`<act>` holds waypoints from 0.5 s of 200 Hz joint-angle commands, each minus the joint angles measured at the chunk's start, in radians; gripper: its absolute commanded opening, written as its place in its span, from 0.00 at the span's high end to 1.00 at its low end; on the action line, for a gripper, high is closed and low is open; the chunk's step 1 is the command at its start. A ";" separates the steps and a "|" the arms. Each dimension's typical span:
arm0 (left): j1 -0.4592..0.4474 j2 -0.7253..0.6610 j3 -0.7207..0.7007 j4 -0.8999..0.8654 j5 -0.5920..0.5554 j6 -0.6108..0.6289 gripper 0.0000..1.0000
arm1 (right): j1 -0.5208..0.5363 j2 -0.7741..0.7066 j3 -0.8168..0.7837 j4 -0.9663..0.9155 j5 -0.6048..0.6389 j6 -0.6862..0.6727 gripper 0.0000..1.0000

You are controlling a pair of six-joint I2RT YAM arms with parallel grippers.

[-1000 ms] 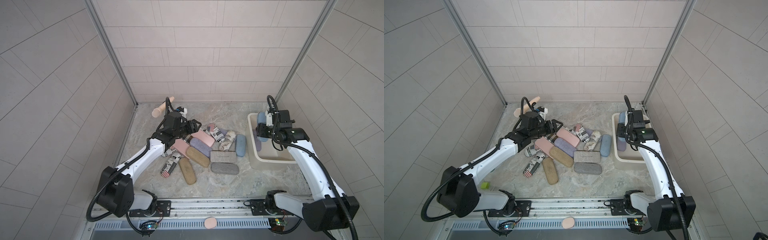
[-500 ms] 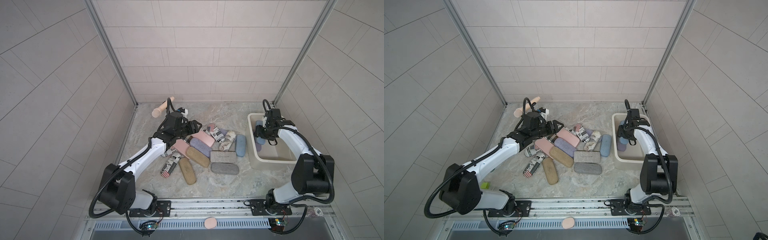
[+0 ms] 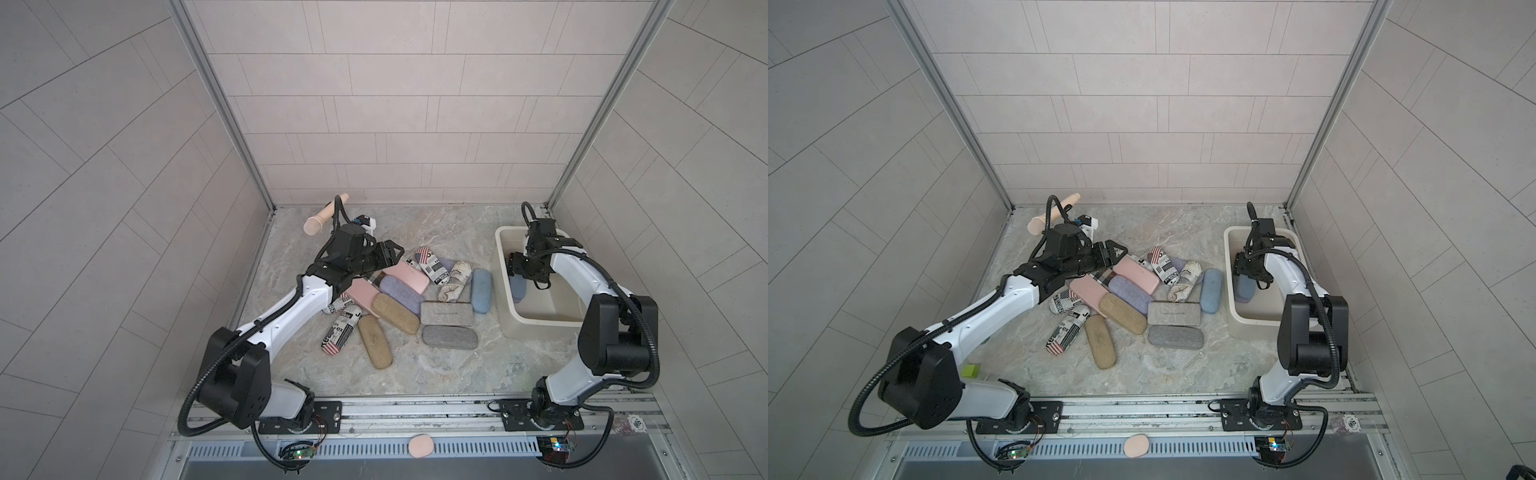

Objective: Put the glasses cases into the storage boxes
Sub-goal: Place the glasses case in the storage box.

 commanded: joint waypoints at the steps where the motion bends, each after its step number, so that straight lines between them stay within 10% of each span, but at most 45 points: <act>1: -0.006 -0.002 0.021 0.022 0.007 -0.002 0.31 | 0.008 -0.065 0.028 -0.012 0.015 0.002 0.25; 100: -0.006 -0.048 0.023 -0.007 -0.039 0.027 0.31 | 0.253 -0.336 0.049 -0.109 0.161 -0.004 0.30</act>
